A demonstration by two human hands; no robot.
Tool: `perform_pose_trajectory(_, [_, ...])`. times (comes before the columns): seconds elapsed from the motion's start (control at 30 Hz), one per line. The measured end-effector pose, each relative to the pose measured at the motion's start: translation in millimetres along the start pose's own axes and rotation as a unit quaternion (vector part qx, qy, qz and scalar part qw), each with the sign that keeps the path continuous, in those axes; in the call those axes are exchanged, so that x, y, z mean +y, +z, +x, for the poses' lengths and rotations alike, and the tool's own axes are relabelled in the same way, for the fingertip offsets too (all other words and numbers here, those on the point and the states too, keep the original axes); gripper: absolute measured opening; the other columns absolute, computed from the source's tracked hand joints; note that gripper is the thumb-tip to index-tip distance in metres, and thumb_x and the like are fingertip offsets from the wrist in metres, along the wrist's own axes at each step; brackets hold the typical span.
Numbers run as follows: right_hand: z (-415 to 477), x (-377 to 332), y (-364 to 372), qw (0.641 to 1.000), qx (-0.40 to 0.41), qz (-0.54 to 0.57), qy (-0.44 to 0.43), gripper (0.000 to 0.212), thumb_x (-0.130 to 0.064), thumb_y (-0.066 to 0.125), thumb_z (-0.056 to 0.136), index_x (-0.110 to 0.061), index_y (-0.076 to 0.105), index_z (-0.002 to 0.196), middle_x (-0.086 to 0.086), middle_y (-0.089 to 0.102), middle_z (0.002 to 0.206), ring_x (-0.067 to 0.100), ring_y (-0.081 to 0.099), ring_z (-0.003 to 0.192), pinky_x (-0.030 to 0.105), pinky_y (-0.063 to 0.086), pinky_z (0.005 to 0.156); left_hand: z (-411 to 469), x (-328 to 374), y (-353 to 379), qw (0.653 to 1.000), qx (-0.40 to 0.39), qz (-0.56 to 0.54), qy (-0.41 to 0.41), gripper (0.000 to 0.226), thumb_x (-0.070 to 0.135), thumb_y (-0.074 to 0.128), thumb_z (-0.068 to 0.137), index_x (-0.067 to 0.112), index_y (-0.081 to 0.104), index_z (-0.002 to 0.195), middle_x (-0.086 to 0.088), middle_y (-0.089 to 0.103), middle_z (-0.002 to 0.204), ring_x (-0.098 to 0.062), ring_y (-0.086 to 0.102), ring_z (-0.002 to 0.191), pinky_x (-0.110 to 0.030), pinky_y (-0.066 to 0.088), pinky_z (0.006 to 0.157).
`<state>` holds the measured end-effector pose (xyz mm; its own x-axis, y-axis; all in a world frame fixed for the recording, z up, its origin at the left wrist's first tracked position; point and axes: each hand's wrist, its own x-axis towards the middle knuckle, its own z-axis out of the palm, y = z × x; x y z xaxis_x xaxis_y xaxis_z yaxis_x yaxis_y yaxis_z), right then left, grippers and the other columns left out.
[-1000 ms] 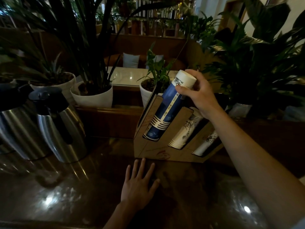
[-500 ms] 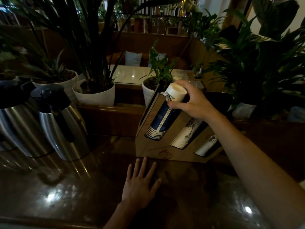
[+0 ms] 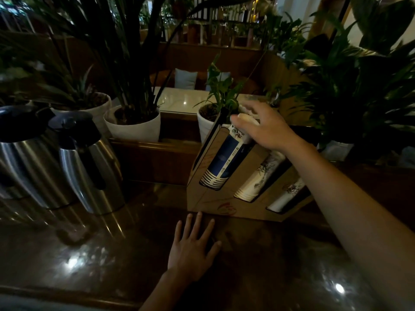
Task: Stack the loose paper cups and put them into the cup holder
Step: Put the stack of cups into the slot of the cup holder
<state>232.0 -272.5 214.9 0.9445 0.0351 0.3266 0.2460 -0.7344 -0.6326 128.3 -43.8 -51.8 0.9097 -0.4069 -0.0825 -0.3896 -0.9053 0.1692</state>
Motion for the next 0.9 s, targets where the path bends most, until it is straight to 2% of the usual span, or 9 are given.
perform_pose_trajectory(0.13, [31.2,-18.4,0.4,0.998,-0.005,0.047,0.030,0.069,-0.074,0.045,0.090,-0.029,0.048,0.142,-0.004,0.052,0.141,0.016,0.049,0.131,0.035,0.043,0.101,0.1,-0.8,-0.6,1.000,-0.002,0.000,0.000,0.072,0.078,-0.003,0.093,0.048,-0.018,0.156,0.003,-0.027,0.168,-0.026,-0.028,0.154,-0.047,-0.021,0.123])
perform_pose_trajectory(0.27, [51.4,-23.3,14.4,0.996,-0.081,-0.021,0.028,0.074,-0.079,0.031,0.090,-0.031,0.048,0.144,-0.001,0.046,0.152,0.022,0.043,0.138,0.033,0.029,0.098,1.2,-0.1,-1.5,1.000,-0.013,-0.007,0.001,0.077,0.081,-0.009,0.087,0.049,-0.018,0.156,0.004,-0.029,0.167,-0.026,-0.031,0.153,-0.047,-0.022,0.122])
perform_pose_trajectory(0.33, [55.9,-19.8,18.4,0.992,-0.116,-0.044,0.033,0.074,-0.079,0.031,0.090,-0.032,0.048,0.144,-0.002,0.044,0.155,0.022,0.041,0.140,0.032,0.026,0.098,1.5,-0.3,-2.2,1.000,-0.012,-0.004,0.001,0.075,0.080,-0.007,0.089,0.049,-0.018,0.156,0.004,-0.030,0.167,-0.027,-0.031,0.153,-0.048,-0.021,0.123])
perform_pose_trajectory(0.4, [59.4,-15.6,20.1,0.988,-0.137,-0.068,0.029,0.060,-0.071,0.037,0.094,-0.034,0.053,0.139,-0.002,0.049,0.149,0.024,0.046,0.135,0.033,0.032,0.100,1.2,-0.8,-1.8,1.000,-0.010,-0.004,0.000,0.073,0.079,-0.006,0.090,0.049,-0.019,0.155,0.003,-0.029,0.167,-0.027,-0.030,0.153,-0.048,-0.020,0.123])
perform_pose_trajectory(0.5, [59.7,-13.2,22.2,0.990,-0.121,-0.068,0.017,0.038,-0.054,0.045,0.092,-0.038,0.060,0.124,-0.002,0.059,0.131,0.024,0.056,0.117,0.044,0.044,0.100,2.3,-0.3,-0.3,1.000,-0.007,-0.007,-0.001,0.074,0.080,-0.012,0.085,0.049,-0.023,0.152,0.004,-0.031,0.166,-0.028,-0.031,0.153,-0.048,-0.021,0.123])
perform_pose_trajectory(0.63, [51.9,-13.0,23.0,0.990,-0.119,-0.078,-0.017,0.036,-0.036,0.040,0.098,-0.025,0.063,0.123,0.002,0.061,0.128,0.028,0.059,0.109,0.042,0.046,0.090,2.8,0.0,1.2,1.000,-0.006,-0.009,0.006,0.080,0.083,-0.022,0.078,0.050,-0.024,0.151,0.004,-0.032,0.165,-0.028,-0.031,0.153,-0.049,-0.021,0.122])
perform_pose_trajectory(0.73, [46.4,-11.5,21.4,0.997,-0.066,-0.025,0.011,0.035,-0.047,0.041,0.090,-0.037,0.065,0.113,0.002,0.067,0.112,0.024,0.062,0.099,0.042,0.048,0.082,2.6,-0.5,1.7,1.000,-0.003,-0.013,0.006,0.080,0.082,-0.022,0.079,0.050,-0.023,0.152,0.003,-0.031,0.166,-0.028,-0.031,0.153,-0.048,-0.022,0.122])
perform_pose_trajectory(0.83, [41.9,-8.1,25.0,1.000,0.017,-0.012,-0.020,0.043,-0.056,0.042,0.087,-0.032,0.070,0.109,-0.001,0.068,0.102,0.019,0.061,0.094,0.030,0.046,0.072,2.2,0.1,2.4,1.000,-0.003,-0.009,0.006,0.081,0.082,-0.022,0.078,0.050,-0.023,0.152,0.003,-0.030,0.166,-0.028,-0.031,0.153,-0.048,-0.021,0.122])
perform_pose_trajectory(0.9, [40.3,-10.8,23.5,1.000,0.003,-0.007,-0.016,0.053,-0.066,0.040,0.081,-0.034,0.069,0.113,-0.002,0.069,0.106,0.017,0.062,0.095,0.029,0.047,0.075,2.8,0.1,0.7,1.000,-0.005,-0.005,0.005,0.080,0.083,-0.019,0.080,0.049,-0.023,0.152,0.003,-0.030,0.166,-0.027,-0.032,0.152,-0.048,-0.021,0.122])
